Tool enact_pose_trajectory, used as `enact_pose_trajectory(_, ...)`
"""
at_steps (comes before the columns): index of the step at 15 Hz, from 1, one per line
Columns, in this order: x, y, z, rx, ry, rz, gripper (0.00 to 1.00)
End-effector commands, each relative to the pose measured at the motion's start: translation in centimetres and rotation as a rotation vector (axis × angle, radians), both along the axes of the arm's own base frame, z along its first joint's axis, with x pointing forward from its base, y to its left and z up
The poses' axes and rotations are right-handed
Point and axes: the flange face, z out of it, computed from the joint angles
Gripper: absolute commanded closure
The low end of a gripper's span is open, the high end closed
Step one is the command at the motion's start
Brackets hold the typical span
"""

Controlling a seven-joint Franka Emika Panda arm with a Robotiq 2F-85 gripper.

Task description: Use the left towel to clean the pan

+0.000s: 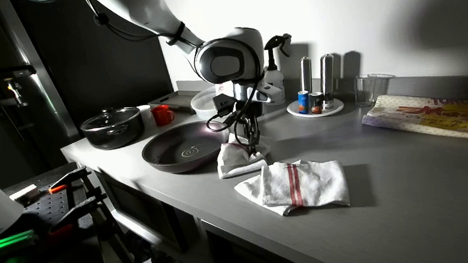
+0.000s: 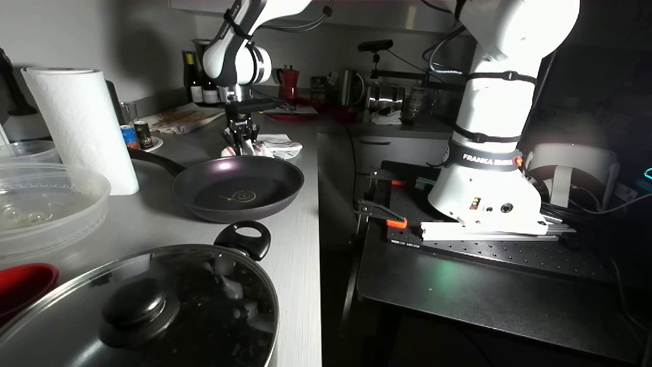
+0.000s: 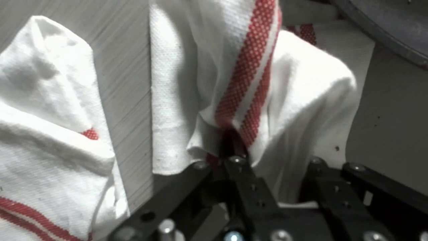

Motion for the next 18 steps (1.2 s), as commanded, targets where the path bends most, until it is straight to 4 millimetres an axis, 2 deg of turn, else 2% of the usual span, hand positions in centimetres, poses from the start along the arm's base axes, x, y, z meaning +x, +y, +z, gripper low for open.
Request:
enact_pose_trajectory(1, -0.8, 0.7, 1.5, 0.003, -0.042, -0.023, 0.99)
enact_pose_trajectory(5, -1.3, 0.8, 5.0, -0.017, -0.109, -0.011, 0.97)
enact_pose_trajectory(11, -2.5, 1.3, 12.6, -0.059, -0.232, 0.029, 0.96)
enact_pose_trajectory(14, -3.7, 2.8, 15.8, -0.057, -0.25, 0.1, 0.96)
enact_pose_trajectory(18, -5.3, 5.9, 18.5, -0.042, -0.252, 0.23, 0.96)
